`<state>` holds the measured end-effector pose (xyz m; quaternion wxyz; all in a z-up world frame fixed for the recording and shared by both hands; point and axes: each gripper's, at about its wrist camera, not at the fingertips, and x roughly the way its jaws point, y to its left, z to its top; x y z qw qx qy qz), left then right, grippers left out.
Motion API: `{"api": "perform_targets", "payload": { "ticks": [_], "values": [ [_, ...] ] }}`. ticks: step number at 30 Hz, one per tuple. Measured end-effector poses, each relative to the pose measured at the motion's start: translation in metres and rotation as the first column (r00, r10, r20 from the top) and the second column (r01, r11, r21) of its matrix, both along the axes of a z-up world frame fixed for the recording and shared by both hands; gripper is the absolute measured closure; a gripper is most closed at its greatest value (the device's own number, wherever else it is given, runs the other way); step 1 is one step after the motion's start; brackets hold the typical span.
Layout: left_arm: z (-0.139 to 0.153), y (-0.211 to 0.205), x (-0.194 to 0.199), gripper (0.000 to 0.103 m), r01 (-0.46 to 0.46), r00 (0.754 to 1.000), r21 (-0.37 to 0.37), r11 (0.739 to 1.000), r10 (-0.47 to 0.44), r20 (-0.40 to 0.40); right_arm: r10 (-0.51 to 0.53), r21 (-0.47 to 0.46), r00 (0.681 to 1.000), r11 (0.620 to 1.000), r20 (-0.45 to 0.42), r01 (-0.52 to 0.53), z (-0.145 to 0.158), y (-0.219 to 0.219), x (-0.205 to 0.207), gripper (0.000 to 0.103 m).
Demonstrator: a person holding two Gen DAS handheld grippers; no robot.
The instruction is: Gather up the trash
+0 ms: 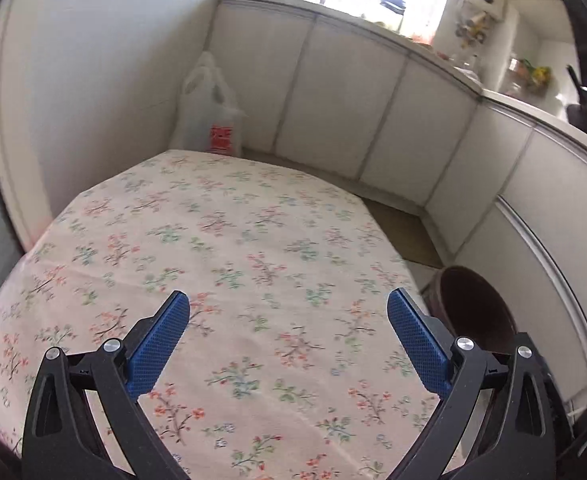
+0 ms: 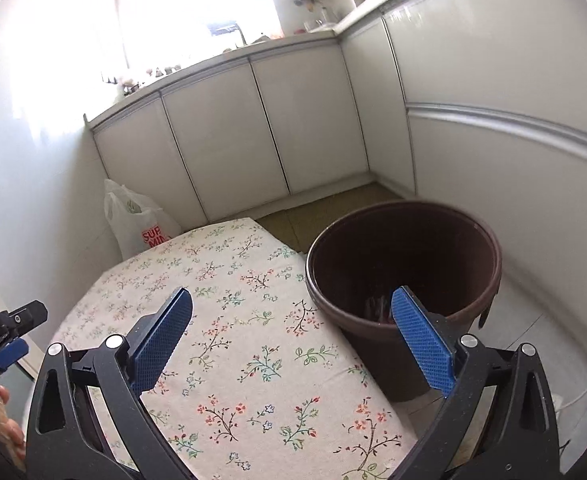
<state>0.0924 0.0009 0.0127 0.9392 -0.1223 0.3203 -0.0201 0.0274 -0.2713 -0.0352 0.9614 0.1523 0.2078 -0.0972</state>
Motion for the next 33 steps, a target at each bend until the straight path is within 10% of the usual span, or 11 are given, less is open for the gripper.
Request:
{"api": "perform_targets", "payload": {
  "ticks": [7, 33],
  "values": [
    [-0.001, -0.008, -0.026, 0.007, 0.063, 0.994, 0.011, 0.998, -0.063, 0.091, 0.048, -0.039, 0.999, 0.998, -0.024, -0.049, 0.004, 0.013, 0.000, 0.007],
    [-0.026, -0.042, -0.022, 0.007, 0.128, 0.992, 0.106, 0.986, -0.126, -0.024, 0.060, -0.147, 0.997, 0.987, -0.045, -0.066, -0.006, 0.027, 0.000, 0.007]
  ]
}}
